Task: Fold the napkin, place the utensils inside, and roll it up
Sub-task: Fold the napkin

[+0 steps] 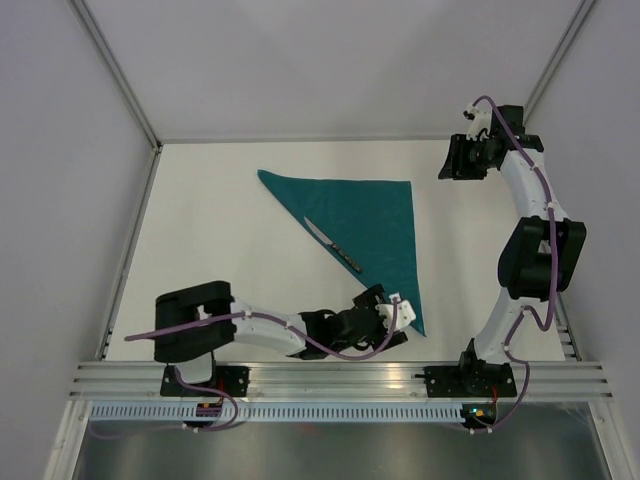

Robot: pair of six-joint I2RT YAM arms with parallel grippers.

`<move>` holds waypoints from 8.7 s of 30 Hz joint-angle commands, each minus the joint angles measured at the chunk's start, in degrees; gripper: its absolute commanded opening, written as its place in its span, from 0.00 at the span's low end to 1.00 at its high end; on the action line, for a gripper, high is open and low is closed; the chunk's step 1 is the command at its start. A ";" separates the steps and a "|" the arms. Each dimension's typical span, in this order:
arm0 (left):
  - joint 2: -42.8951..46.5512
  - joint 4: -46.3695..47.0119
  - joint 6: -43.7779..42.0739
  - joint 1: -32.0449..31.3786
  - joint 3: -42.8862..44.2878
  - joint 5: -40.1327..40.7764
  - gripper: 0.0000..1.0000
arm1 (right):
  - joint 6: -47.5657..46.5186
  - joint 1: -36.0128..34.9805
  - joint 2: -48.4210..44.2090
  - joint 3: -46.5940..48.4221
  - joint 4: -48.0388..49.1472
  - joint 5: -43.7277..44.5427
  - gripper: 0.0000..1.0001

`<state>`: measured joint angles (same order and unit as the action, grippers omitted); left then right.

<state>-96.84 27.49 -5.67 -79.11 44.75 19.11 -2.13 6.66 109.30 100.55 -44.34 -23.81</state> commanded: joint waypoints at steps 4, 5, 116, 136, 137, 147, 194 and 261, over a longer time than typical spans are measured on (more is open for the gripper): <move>-12.47 17.86 -9.27 -5.52 7.45 3.47 0.81 | 0.29 0.29 -2.77 0.26 2.94 -1.76 0.53; -13.80 17.87 -9.53 -6.14 9.37 3.47 0.80 | 0.20 0.29 -2.86 0.17 2.85 -1.76 0.53; -20.41 6.97 -10.06 -6.85 16.07 1.80 0.47 | -3.14 1.43 -5.15 -5.63 4.52 -0.18 0.42; -23.84 5.65 -11.64 -6.85 19.14 3.21 0.47 | -3.41 1.52 -5.41 -6.86 5.14 -0.88 0.41; -24.10 5.56 -11.64 -6.85 19.32 3.21 0.46 | -3.49 1.52 -5.41 -6.86 5.14 -0.88 0.41; -24.81 5.39 -11.99 -6.76 20.37 3.74 0.14 | -3.85 1.52 -5.50 -7.39 5.05 -0.80 0.41; -4.33 4.33 26.41 24.26 5.96 -3.65 0.02 | -4.64 1.34 -4.44 -6.42 3.38 -0.45 0.41; -6.26 4.68 32.57 46.15 5.61 -3.47 0.47 | -7.54 0.29 -4.62 -7.30 1.45 0.61 0.41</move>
<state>-103.53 29.02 24.64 -33.56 50.89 14.46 -8.86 7.22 106.54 93.14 -42.50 -23.44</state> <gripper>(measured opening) 0.429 0.414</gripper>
